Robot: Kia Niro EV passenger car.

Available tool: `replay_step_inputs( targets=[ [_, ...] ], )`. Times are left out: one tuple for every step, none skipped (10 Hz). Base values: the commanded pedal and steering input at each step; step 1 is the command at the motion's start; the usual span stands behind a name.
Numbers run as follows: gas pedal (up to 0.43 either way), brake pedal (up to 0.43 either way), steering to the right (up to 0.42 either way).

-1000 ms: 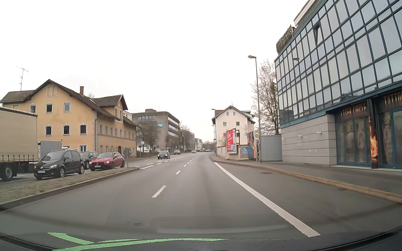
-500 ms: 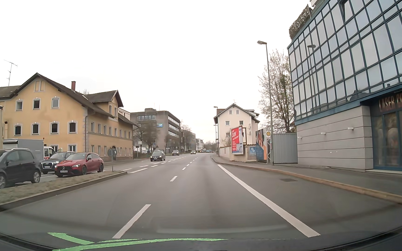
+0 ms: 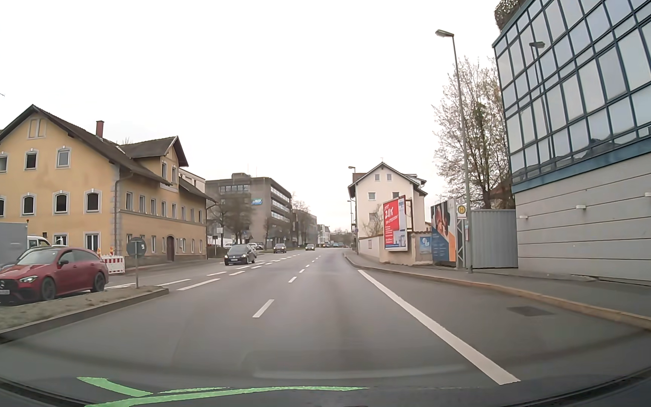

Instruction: Follow the waypoints while adhering to traffic rules and regulations

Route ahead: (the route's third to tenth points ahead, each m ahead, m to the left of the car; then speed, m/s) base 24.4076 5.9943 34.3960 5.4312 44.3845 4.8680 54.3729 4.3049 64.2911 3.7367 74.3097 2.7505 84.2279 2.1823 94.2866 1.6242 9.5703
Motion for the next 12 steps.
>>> replay_step_inputs(
  targets=[
    [0.370,0.000,-0.005],
    [0.370,0.000,-0.005],
    [0.370,0.000,-0.005],
    [0.370,0.000,-0.005],
    [0.370,0.000,-0.005],
    [0.370,0.000,-0.005],
    [0.370,0.000,-0.005],
    [0.370,0.000,-0.005],
    [0.370,0.000,-0.005],
    [0.370,0.000,-0.004],
    [0.370,0.000,-0.002],
    [0.358,0.000,0.000]
  ],
)
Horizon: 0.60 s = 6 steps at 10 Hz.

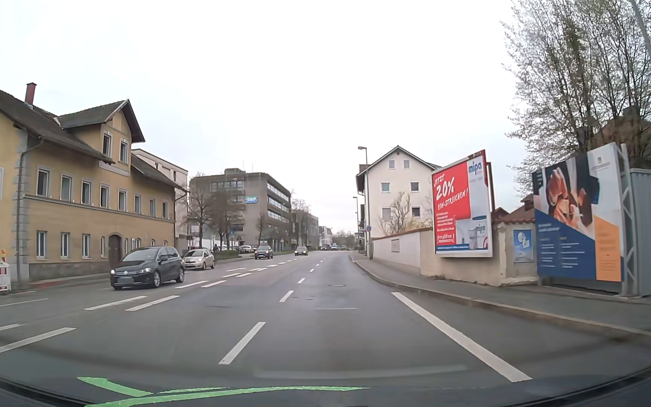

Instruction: Follow the waypoints while adhering to traffic rules and regulations

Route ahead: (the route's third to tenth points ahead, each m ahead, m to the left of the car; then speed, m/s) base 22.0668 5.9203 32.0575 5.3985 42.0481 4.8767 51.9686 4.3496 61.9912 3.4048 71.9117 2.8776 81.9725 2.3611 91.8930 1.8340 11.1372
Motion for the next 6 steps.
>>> replay_step_inputs(
  targets=[
    [0.350,0.000,0.002],
    [0.311,0.000,0.004],
    [0.287,0.000,0.008],
    [0.260,0.000,0.008],
    [0.240,0.000,0.008],
    [0.240,0.000,0.008]
  ],
)
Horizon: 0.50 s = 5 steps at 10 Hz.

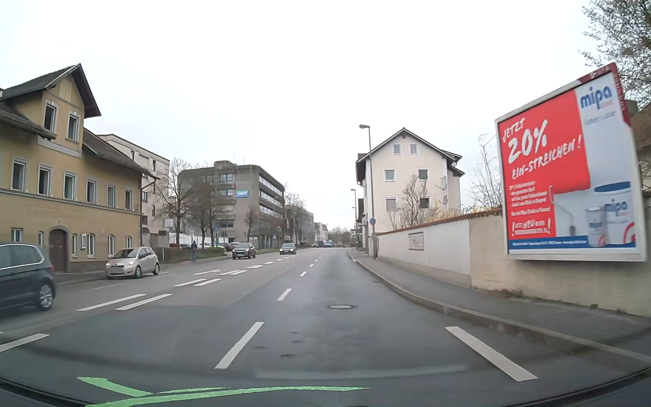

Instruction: Follow the waypoints while adhering to traffic rules and regulations

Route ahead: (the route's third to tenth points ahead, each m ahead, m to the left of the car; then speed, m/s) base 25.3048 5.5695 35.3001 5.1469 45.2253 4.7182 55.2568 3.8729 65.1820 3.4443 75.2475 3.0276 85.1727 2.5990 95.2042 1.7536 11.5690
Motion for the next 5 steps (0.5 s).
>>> replay_step_inputs(
  targets=[
    [0.209,0.000,0.008],
    [0.197,0.000,0.007],
    [0.189,0.000,0.006],
    [0.177,0.000,0.005],
    [0.177,0.000,0.005]
  ],
)
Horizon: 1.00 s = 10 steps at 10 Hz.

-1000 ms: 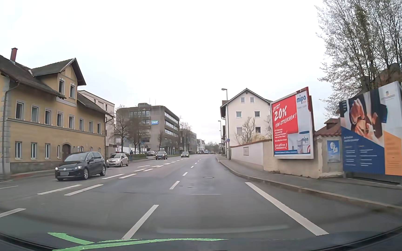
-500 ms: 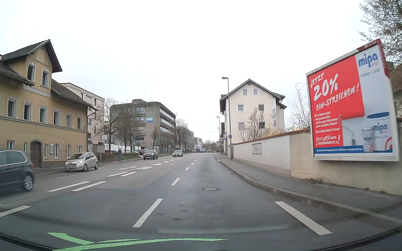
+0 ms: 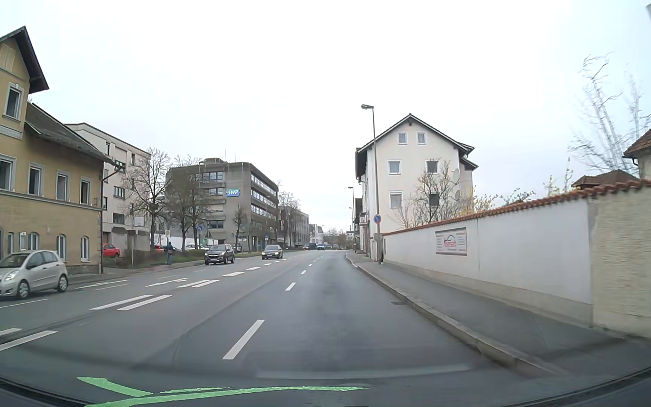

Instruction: Follow the waypoints while adhering to traffic rules and regulations

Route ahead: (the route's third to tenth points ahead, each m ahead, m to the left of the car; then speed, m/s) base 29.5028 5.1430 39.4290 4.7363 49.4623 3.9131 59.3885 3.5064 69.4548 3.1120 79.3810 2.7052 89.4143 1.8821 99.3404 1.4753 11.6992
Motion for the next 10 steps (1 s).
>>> replay_step_inputs(
  targets=[
    [0.138,0.000,0.005],
    [0.138,0.000,0.004],
    [0.138,0.000,0.004],
    [0.138,0.000,0.004],
    [0.138,0.000,0.002],
    [0.138,0.000,0.001],
    [0.138,0.000,0.001],
    [0.138,0.000,0.001],
    [0.138,0.000,0.000],
    [0.138,0.000,0.000]
  ],
)
